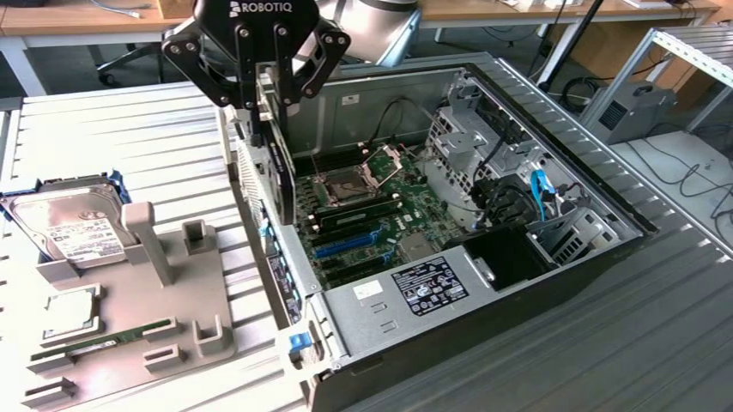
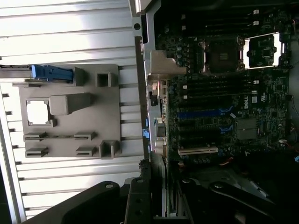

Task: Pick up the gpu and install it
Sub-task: 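Pick up the gpu and move the gpu toward the slot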

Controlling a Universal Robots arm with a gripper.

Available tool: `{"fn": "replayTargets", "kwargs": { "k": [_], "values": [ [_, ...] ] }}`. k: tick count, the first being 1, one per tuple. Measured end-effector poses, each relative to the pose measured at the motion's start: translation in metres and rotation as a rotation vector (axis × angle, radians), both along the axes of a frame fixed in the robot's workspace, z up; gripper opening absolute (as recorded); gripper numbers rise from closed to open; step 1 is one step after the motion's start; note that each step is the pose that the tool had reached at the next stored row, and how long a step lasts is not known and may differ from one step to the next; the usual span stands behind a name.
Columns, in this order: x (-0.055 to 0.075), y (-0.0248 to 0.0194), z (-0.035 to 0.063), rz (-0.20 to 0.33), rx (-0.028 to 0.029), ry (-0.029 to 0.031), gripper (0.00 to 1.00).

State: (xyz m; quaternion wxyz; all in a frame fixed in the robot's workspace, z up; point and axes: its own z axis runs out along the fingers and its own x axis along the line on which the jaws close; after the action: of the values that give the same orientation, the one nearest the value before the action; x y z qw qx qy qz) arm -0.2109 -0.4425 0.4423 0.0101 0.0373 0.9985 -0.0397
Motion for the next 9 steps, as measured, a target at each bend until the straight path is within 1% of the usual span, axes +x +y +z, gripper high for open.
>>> {"fn": "replayTargets", "kwargs": {
  "k": [9],
  "values": [
    [0.0060,0.0000,-0.0001,0.000,-0.0063,0.0001,0.26]
  ]
}}
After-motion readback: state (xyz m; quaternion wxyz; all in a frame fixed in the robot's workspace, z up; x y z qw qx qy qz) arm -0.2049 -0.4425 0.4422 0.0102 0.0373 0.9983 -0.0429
